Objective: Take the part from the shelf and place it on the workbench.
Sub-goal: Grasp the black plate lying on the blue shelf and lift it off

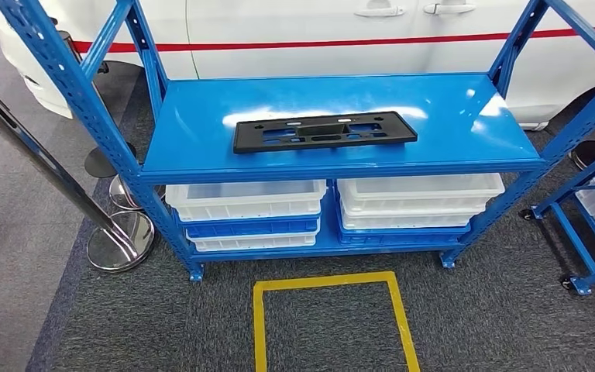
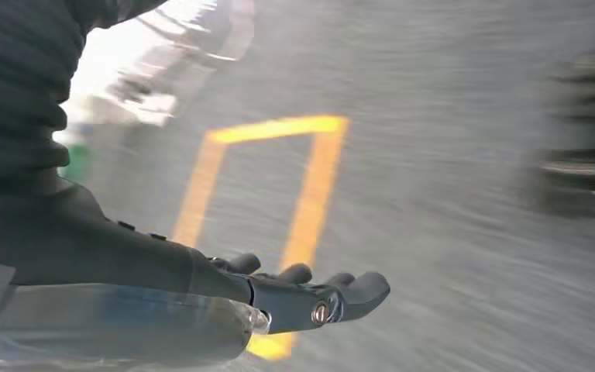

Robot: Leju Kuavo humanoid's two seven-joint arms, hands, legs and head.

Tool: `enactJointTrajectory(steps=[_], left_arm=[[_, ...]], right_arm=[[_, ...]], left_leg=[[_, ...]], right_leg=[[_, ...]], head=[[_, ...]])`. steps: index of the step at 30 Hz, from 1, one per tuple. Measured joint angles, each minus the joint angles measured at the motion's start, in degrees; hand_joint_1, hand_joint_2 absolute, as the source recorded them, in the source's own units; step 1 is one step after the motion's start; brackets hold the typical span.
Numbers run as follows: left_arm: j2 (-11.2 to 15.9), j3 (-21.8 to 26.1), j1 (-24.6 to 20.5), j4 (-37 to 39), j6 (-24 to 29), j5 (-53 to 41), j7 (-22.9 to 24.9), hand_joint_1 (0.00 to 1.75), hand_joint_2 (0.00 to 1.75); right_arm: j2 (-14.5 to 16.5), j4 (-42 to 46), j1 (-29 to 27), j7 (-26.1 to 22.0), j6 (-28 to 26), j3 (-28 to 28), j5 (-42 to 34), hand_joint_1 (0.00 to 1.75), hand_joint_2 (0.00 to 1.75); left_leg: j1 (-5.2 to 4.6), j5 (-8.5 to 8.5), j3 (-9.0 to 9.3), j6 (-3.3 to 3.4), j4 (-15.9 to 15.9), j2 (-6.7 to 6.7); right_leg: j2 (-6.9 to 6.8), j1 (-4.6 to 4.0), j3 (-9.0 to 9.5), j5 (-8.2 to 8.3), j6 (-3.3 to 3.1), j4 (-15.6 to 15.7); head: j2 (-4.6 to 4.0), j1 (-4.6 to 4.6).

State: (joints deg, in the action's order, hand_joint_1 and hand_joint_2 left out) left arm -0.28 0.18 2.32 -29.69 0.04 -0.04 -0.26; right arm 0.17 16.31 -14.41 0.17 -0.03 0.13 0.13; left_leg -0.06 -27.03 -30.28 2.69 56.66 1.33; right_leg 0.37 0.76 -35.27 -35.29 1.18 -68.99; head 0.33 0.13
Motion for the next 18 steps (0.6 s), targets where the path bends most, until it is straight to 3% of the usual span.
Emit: enactJointTrajectory(steps=[1,2,3,5,7,11,13,16,17,18], left_arm=[[0.0,0.0,-1.0,-1.4,0.0,0.0,0.0,0.0,1.75],[0.0,0.0,-1.7,-2.5,0.0,0.0,0.0,0.0,1.75],[0.0,0.0,-2.1,-3.1,0.0,0.0,0.0,0.0,1.75],[0.0,0.0,-1.6,-3.1,0.0,0.0,0.0,0.0,1.75],[0.0,0.0,0.4,-1.5,0.0,0.0,0.2,0.0,1.75],[-0.1,0.0,6.3,4.8,0.0,0.0,0.3,0.0,1.75],[-0.1,0.0,9.6,8.8,0.0,0.0,0.4,0.0,1.75],[-0.1,0.0,13.5,14.1,0.0,0.0,0.4,0.0,1.75],[-0.1,0.0,14.4,15.3,0.0,0.0,0.4,0.0,1.75],[-0.1,0.0,15.0,16.0,0.0,0.0,0.4,0.0,1.75]], right_arm=[[0.0,-1.6,-1.1,0.0,0.0,0.0,0.0,0.0,1.75],[0.0,-2.7,-1.9,0.1,0.0,0.0,0.0,0.0,1.75],[-0.1,-3.4,-2.3,0.1,0.0,0.0,0.0,0.0,1.75],[-0.2,-3.2,-2.0,0.1,0.0,0.0,0.0,0.0,1.75],[-0.3,-1.4,0.1,0.0,0.0,0.0,0.0,0.0,1.75],[-0.1,5.3,6.1,-0.2,0.0,0.0,0.0,0.0,1.75],[0.0,9.4,9.4,-0.2,0.0,0.0,0.0,0.0,1.75],[-0.1,14.6,13.3,-0.3,0.0,0.0,0.0,0.0,1.75],[-0.2,15.8,14.1,-0.3,0.0,0.0,0.0,0.0,1.75],[-0.2,16.5,14.5,-0.3,-0.1,-0.1,0.0,0.0,1.75]], left_leg=[[-0.08,-0.02,-0.02,0.07,0.0,0.15],[-0.14,-0.05,0.0,0.07,0.0,0.27],[-0.16,-0.09,0.06,0.04,0.0,0.36],[-0.14,-0.25,0.32,-0.19,0.0,0.36],[-0.32,-0.63,0.31,-0.67,0.2,0.02],[-0.31,-1.21,0.38,-1.67,0.6,-0.43],[-0.17,-3.38,-0.85,-2.26,3.8,-0.55],[0.26,-8.5,-6.05,-2.86,14.4,-0.58],[0.37,-8.87,-7.17,-2.99,16.4,-0.6],[0.49,-8.11,-7.31,-3.06,16.4,-0.63]], right_leg=[[-0.01,0.02,-1.73,-1.12,0.08,-3.2],[-0.02,0.02,-2.68,-1.14,0.13,-4.7],[-0.03,0.02,-2.59,-0.01,0.13,-4.1],[-0.04,0.01,0.45,4.18,-0.09,2.7],[-0.07,-0.21,3.62,6.9,-0.57,9.1],[0.05,-0.36,4.5,7.33,-1.57,11.0],[0.18,-0.14,4.65,7.46,-2.13,11.3],[0.47,-0.17,4.63,7.4,-2.45,11.3],[0.62,-0.19,4.62,7.37,-2.45,11.3],[0.75,-0.18,4.67,7.33,-2.42,11.2]], head=[[0.0,0.0],[0.0,0.0],[0.0,0.01],[0.0,0.01],[0.0,0.01],[0.0,-0.01],[0.0,-0.02],[0.0,-0.02],[0.0,-0.02],[0.0,-0.03]])
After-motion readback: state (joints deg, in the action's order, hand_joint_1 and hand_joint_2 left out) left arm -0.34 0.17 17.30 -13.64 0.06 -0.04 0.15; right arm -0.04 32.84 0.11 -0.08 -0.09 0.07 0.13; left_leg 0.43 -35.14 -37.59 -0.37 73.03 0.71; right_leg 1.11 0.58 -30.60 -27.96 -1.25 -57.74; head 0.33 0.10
